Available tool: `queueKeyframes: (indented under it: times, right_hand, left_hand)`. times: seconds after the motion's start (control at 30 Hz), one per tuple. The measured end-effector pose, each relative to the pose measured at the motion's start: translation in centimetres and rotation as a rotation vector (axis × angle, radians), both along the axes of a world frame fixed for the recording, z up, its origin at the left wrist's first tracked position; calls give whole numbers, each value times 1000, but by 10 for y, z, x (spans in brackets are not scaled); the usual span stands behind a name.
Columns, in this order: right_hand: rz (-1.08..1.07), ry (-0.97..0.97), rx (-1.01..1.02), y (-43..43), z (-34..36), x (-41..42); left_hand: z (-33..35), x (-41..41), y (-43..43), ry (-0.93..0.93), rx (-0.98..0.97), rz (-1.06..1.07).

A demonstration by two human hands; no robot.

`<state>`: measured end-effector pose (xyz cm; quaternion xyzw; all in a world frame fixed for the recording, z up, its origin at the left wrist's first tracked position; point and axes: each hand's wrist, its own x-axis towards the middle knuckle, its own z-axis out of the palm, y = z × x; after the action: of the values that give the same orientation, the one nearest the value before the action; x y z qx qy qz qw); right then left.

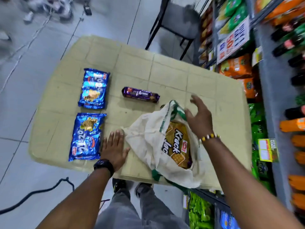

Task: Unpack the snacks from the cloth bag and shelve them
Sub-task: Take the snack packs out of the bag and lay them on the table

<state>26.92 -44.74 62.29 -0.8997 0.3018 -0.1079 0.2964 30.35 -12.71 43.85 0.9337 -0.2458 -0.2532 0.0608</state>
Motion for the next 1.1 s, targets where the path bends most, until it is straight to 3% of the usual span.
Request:
queueKeyframes:
  times: [0.07,0.17,0.23,0.33,0.43,0.57,0.67,0.77,0.87,0.93,1.03,1.1]
  right_hand:
    - [-75,31,47,1,-4,-58]
    - [-111,105,85,21,-27,-139]
    - [-58,242,161,43,-45,-182]
    - [177,483,265,73,-68,-214]
    - [355,504,313,88,-71,-210]
    - [410,571,340,94,-67,-187]
    - [607,675,317,96,-65,-174]
    - [756,779,320,96,-66,-169]
    - [646,622,386,91,-67,-174]
    - [469,443,356,87,-68,-178]
    - [207,146,289,74,-67,-182]
    - [142,75,292,66,-65,-180]
  left_hand:
    - [22,2,-9,77,-101,121]
    - [70,-9,-34,271,-443,396]
    - [103,-22,-59,368,-531,412]
    - [130,-35,-94,379,-468,364]
    - [136,-32,-106,290,-387,328]
    - [135,-25,-92,201,-404,361]
    - [134,-18,-65,95,-367,377]
    - [127,-8,-33,26,-141,249]
    - [116,-6,-13,140,125,159]
    - [112,-13,-7,149,187,192]
    - [116,-30,-25,13,26,202]
    - [122,-45,-46,64,-183,168]
